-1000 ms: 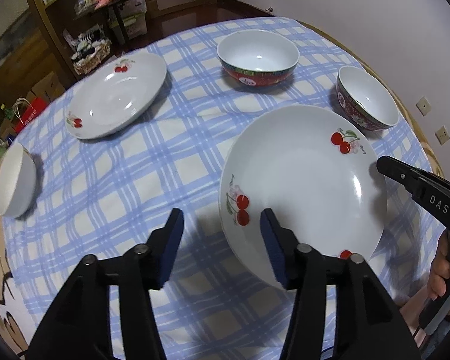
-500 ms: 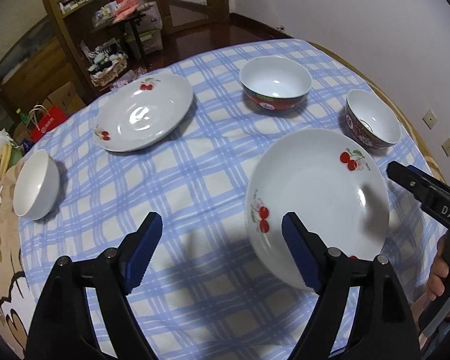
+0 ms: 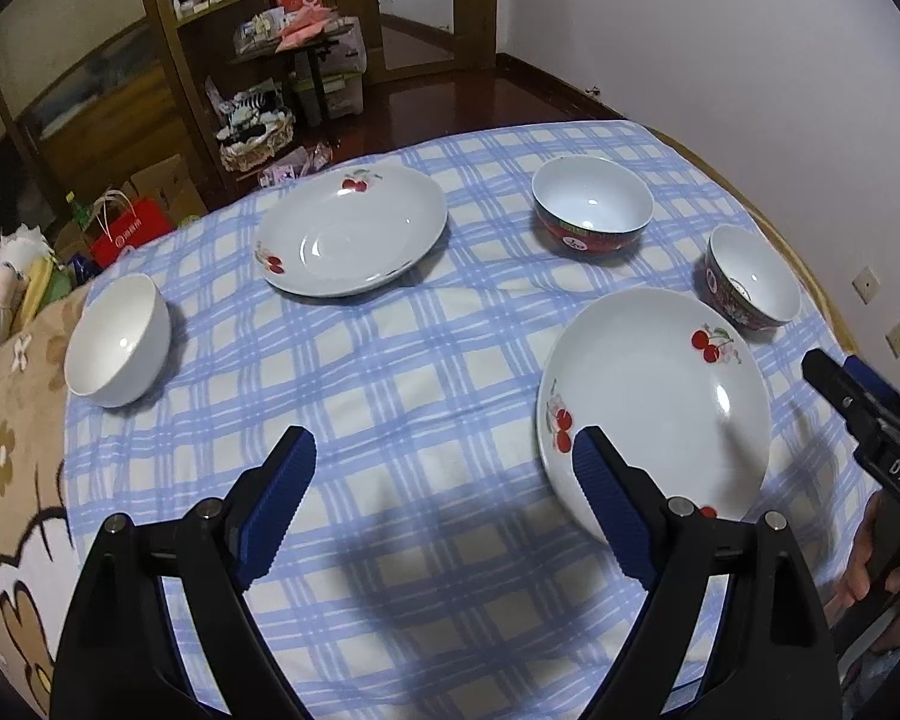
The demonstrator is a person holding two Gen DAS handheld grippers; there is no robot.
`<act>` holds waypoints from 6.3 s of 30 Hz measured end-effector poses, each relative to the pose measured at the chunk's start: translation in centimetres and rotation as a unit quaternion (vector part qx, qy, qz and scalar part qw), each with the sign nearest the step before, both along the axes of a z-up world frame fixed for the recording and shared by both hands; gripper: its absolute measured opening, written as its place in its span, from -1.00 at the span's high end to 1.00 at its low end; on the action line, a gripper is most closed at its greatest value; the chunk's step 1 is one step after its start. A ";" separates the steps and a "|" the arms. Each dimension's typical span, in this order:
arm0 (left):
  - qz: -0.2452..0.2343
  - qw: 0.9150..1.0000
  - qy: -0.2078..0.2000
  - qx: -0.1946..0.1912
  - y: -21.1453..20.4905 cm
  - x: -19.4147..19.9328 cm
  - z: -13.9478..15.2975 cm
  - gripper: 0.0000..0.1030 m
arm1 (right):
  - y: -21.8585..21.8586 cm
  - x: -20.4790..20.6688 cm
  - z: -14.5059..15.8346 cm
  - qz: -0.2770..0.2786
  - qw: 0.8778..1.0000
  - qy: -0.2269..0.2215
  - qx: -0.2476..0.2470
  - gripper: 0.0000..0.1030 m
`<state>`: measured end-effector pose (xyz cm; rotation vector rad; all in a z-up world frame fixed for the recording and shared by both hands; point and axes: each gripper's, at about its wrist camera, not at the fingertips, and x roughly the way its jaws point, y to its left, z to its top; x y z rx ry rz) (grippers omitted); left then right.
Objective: Organize plates and bowls
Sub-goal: 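Withdraw both open tools and move them toward cherry plates across the table, then close the right tool on a cherry plate rim while the left tool grasps another, then lift both grasped cherry plates and carry them back toward the plate stacks, then lower the right tool's plate onto a stack while the left tool lowers its plate onto another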
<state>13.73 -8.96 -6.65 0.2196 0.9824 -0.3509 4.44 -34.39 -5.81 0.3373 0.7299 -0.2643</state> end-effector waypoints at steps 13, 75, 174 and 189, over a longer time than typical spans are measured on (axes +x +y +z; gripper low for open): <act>0.001 1.000 -0.012 0.022 0.9 -1.6 0.7 -0.68 | 1.8 -0.4 1.1 0.034 0.999 -0.022 -0.026 -1.00; 0.141 0.988 0.057 -0.002 10.6 26.0 -4.4 -0.43 | 11.9 33.7 -3.2 0.237 0.961 0.141 -0.016 -0.71; 0.080 0.983 0.097 -0.132 5.9 10.2 0.6 0.80 | 4.9 17.0 2.4 0.158 0.974 0.144 0.081 0.88; 0.036 0.985 0.098 -0.139 1.9 3.7 0.6 0.79 | 2.0 8.4 4.2 0.115 0.985 0.113 0.061 0.88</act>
